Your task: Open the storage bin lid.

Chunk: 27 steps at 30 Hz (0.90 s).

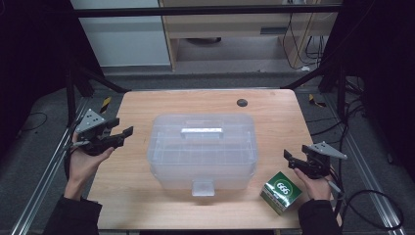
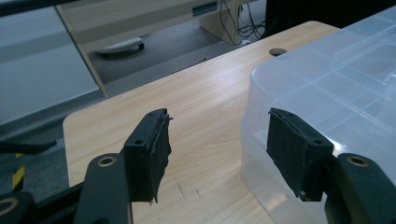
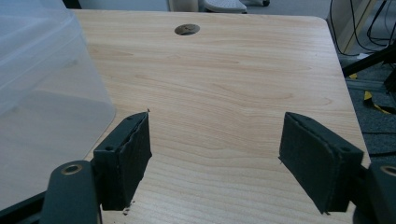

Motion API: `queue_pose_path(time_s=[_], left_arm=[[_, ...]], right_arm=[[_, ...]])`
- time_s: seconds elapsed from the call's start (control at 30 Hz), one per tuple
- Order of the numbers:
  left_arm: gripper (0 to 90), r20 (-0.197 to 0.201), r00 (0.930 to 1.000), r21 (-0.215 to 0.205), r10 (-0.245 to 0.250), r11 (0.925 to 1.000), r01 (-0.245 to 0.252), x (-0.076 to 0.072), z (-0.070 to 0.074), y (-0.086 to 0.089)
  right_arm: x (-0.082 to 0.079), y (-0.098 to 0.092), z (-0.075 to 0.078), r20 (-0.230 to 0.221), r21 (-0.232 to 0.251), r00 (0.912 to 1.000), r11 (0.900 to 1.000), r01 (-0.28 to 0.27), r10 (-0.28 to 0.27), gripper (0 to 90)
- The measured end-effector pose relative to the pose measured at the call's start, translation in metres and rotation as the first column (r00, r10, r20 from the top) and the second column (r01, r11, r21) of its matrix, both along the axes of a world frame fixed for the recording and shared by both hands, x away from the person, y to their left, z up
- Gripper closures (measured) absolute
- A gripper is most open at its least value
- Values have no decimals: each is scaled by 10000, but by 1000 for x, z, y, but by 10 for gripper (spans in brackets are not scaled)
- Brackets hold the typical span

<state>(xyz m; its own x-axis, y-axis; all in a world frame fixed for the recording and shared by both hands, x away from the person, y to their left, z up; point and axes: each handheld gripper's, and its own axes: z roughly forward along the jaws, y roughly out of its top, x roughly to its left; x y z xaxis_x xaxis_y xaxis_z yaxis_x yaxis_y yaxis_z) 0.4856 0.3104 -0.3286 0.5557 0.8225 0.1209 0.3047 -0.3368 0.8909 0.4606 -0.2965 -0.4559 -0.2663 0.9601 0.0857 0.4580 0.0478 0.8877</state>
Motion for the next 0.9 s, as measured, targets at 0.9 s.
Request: queue_pose_path(time_s=[0.9], left_arm=[[432,26,9633,2089,-2685,9422,2621,1,43,-61]], right_arm=[[3,5,-1,-294,-192,9988,9990,-409,403,296]])
